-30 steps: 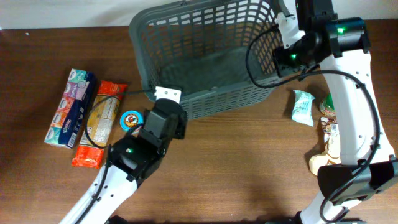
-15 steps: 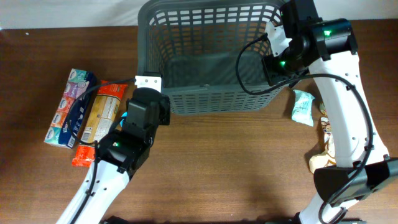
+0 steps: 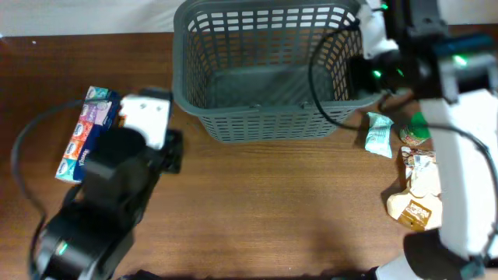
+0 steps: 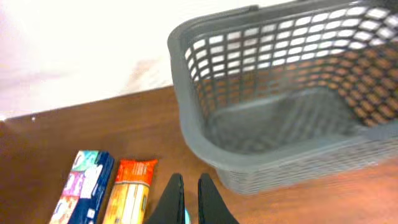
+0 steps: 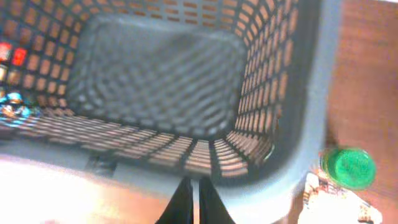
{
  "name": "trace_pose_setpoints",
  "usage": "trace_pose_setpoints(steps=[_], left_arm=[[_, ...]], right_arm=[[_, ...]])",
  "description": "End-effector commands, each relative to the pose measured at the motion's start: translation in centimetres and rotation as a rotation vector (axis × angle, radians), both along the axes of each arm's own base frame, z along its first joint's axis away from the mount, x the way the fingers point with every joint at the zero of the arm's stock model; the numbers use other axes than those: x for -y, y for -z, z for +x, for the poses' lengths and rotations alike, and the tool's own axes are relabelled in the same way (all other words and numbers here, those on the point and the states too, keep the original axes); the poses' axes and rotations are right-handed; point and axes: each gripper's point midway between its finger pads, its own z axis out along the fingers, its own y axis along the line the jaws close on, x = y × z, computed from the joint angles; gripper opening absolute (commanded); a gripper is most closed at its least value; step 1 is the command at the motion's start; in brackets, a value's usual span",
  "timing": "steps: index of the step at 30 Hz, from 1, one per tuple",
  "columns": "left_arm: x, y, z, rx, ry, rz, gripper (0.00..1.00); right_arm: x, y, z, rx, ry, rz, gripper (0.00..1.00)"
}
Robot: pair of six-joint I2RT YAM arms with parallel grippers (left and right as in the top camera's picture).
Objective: Pack container
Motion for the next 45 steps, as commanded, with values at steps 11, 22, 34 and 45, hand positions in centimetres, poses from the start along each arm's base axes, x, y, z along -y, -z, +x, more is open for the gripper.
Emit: trace_pose_setpoints(steps=[11, 22, 34, 45], left_arm=[[0.2, 0.1, -6.1, -0.075, 0.125, -0.133, 0.02], [-2.9, 2.9, -7.8, -0.223, -0.024, -0.132, 0.02], [-11.7, 3.8, -8.4, -0.240, -0.452, 0.127, 0.17], [-18.0, 7.2, 0.7, -0.330, -0.382, -0.079, 0.17]], right_arm=[[4.4, -4.8, -16.0, 0.168, 0.096, 0.024, 0.04], [3.3, 7.3, -23.4, 0.063, 0.024, 0.140, 0.04], [1.3, 7.5, -24.2, 0.027, -0.049, 0.240, 0.99], [1.2, 7.5, -24.2, 0.025, -0.050, 0.242, 0.99]])
